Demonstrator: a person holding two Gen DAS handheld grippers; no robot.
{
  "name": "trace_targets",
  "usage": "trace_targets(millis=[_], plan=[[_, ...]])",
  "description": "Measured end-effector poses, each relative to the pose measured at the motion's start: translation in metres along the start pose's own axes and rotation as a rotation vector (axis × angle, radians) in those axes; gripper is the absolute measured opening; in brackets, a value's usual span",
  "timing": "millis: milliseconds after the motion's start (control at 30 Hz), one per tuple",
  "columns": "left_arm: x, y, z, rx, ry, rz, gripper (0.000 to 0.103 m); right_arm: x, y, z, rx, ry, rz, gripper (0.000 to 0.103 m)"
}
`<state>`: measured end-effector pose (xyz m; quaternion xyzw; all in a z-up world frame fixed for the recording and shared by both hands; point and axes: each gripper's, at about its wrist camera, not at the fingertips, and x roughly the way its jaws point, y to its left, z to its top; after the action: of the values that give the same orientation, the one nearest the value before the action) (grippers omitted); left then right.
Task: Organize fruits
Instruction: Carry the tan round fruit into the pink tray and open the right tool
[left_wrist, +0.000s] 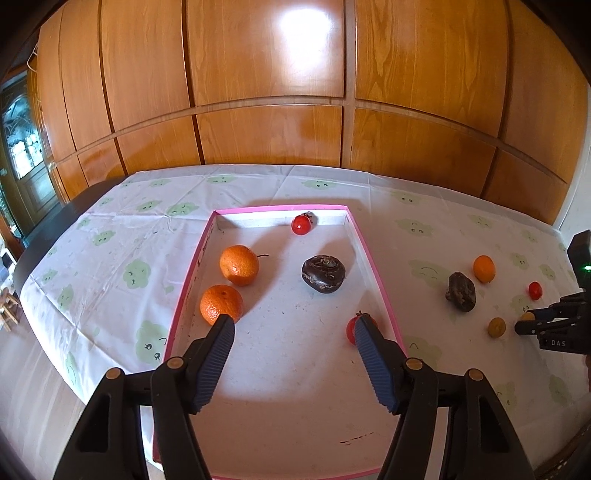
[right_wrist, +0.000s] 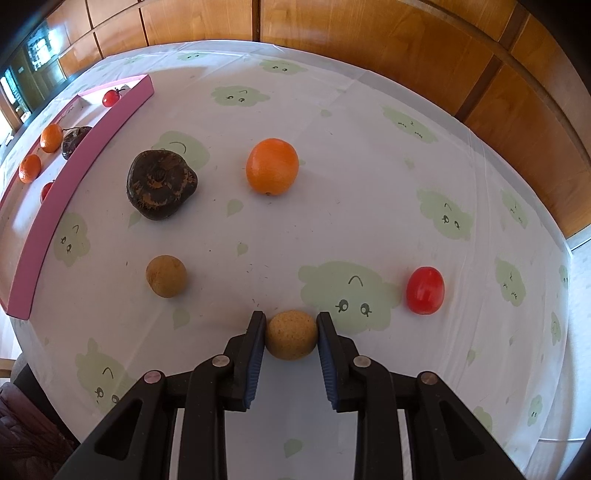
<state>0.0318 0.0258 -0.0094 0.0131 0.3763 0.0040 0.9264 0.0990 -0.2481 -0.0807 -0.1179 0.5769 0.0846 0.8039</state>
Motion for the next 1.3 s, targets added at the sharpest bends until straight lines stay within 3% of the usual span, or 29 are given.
trace_targets(millis=[367, 600, 800, 1100, 1300], plan=[[-0.003, 0.007, -0.002, -0.016, 0.001, 0.001, 0.069, -0.002, -0.005, 0.001, 0.025, 0.000, 0.008, 0.028], [-0.005, 0.016, -0.001, -0.033, -0.007, 0.005, 0.070, -0.018, -0.025, 0.005, 0.115, -0.064, 0.028, 0.028], [-0.006, 0.020, -0.001, -0.048, -0.013, 0.006, 0.070, -0.042, -0.014, 0.014, 0.103, -0.114, 0.079, 0.028], [-0.004, 0.033, -0.002, -0.093, -0.006, 0.009, 0.070, -0.064, 0.074, 0.038, -0.043, -0.178, 0.271, 0.028], [-0.009, 0.072, 0.004, -0.173, -0.032, 0.080, 0.070, -0.060, 0.159, 0.065, -0.166, -0.172, 0.399, 0.028]])
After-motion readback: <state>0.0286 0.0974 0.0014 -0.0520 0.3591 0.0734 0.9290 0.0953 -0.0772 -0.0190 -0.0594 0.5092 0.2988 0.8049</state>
